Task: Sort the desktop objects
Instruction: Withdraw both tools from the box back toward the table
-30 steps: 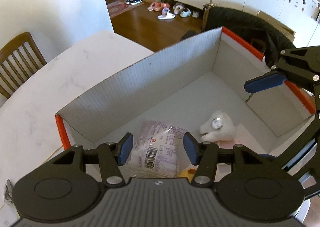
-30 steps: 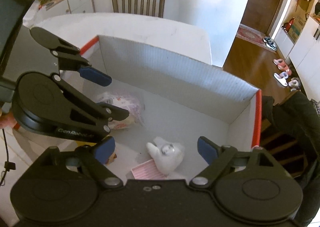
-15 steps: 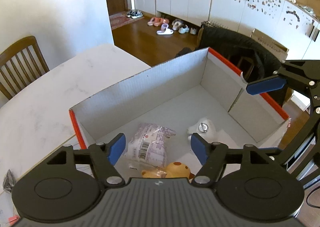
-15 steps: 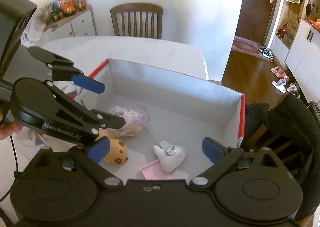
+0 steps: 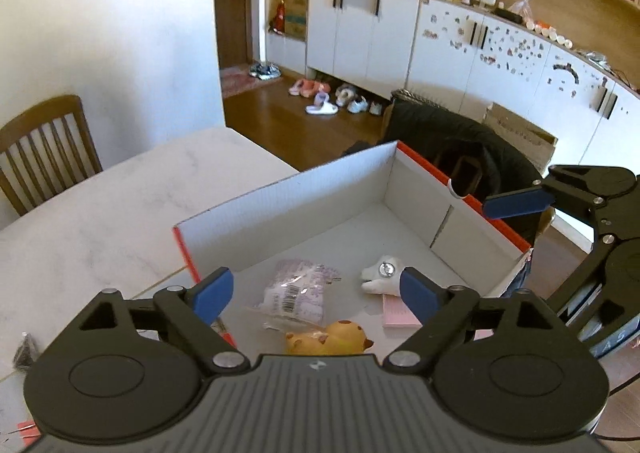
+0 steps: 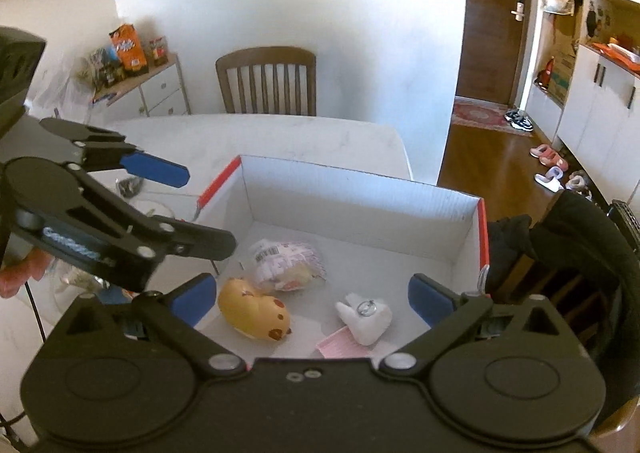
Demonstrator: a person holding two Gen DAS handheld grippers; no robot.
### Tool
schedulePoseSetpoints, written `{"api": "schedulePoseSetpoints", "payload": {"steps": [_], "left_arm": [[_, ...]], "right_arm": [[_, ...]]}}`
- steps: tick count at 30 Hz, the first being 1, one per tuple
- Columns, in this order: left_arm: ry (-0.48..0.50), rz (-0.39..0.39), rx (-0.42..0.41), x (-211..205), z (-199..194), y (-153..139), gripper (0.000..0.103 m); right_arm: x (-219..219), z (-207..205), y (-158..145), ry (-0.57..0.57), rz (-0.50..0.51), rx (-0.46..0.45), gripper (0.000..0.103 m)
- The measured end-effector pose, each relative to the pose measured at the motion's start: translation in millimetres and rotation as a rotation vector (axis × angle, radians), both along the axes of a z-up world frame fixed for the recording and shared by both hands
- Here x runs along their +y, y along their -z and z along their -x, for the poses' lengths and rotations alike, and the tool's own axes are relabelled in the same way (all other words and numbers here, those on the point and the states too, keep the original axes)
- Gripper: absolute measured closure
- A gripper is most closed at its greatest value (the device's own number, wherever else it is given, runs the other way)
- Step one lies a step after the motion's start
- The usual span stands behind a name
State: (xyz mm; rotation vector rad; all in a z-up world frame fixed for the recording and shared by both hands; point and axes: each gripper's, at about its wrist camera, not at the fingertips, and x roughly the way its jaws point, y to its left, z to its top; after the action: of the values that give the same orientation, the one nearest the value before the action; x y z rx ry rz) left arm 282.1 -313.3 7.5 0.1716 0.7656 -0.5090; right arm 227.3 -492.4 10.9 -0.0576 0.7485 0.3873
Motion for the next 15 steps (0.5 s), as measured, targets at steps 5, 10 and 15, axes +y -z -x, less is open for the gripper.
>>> {"api": "schedulePoseSetpoints", "payload": {"steps": [5,10,15], "left_arm": [[-0.016,0.020,-0.029,25,14,-8,0.012],[-0.040,0.029,-0.049,55,33,-14,0.012],[-0.059,0.048,-0.053,85,50,-18,0.012]], "right_arm": [[12,11,-5,0.037,-0.022,-0.024,0.001],[36,21,-7,0.054,-0.029,-0.039,0.001],[61,29,-9,0.064,-0.035,-0.049,0.001]]}}
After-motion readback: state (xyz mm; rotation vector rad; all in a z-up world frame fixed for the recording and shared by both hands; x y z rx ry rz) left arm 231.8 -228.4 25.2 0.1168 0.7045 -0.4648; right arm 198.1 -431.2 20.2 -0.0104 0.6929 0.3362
